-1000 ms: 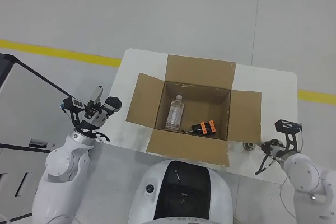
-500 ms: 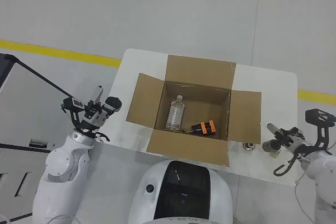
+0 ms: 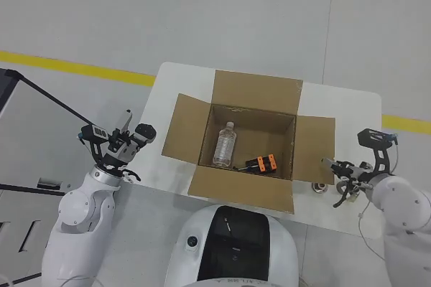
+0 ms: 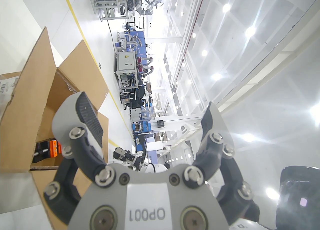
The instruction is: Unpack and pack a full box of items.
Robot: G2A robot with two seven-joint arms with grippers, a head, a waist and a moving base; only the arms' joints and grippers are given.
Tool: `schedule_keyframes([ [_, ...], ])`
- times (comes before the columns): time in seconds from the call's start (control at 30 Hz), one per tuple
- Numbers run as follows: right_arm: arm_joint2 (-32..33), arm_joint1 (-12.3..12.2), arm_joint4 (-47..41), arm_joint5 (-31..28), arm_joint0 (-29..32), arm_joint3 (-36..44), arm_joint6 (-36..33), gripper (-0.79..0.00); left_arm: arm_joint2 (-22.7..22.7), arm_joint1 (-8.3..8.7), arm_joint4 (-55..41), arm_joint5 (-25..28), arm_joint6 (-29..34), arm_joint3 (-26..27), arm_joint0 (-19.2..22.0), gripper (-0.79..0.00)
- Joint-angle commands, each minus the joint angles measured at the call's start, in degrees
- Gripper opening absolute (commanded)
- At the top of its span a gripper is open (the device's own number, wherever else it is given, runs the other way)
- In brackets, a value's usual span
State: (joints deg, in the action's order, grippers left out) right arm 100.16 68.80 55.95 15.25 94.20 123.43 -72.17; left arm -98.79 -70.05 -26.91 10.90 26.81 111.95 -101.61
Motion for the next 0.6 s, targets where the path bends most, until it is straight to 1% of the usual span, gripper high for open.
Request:
schedule_keyframes([
  [0.0,-0.76,-0.23,2.46,0.98,-1.32,-0.75,-3.75,-0.185,0.00,0.00,0.00,0.00,0.00,0.00,0.00,0.000],
  [0.03,-1.60,-0.34,3.88,1.66,-2.50,-1.22,-5.96,-0.182,0.00,0.00,0.00,0.00,0.00,0.00,0.00,0.000],
  [0.1,-3.18,-0.43,4.96,3.19,-5.25,-2.53,-9.33,-0.240,0.00,0.00,0.00,0.00,0.00,0.00,0.00,0.000],
  [0.17,-4.83,-0.58,7.10,3.48,-7.49,-4.11,-12.17,-0.360,0.00,0.00,0.00,0.00,0.00,0.00,0.00,0.000],
  [0.2,-5.61,-0.61,7.55,3.56,-8.41,-4.81,-13.29,-0.391,0.00,0.00,0.00,0.00,0.00,0.00,0.00,0.000],
  [0.3,-7.42,-0.60,8.71,2.44,-10.35,-8.38,-14.42,-0.397,0.00,0.00,0.00,0.00,0.00,0.00,0.00,0.000],
  [0.37,-8.51,-0.54,9.02,1.44,-11.45,-11.22,-15.42,-0.416,0.00,0.00,0.00,0.00,0.00,0.00,0.00,0.000],
  [0.57,-11.19,-0.19,11.76,1.46,-14.13,-18.02,-15.40,-0.446,0.00,0.00,0.00,0.00,0.00,0.00,0.00,0.000],
])
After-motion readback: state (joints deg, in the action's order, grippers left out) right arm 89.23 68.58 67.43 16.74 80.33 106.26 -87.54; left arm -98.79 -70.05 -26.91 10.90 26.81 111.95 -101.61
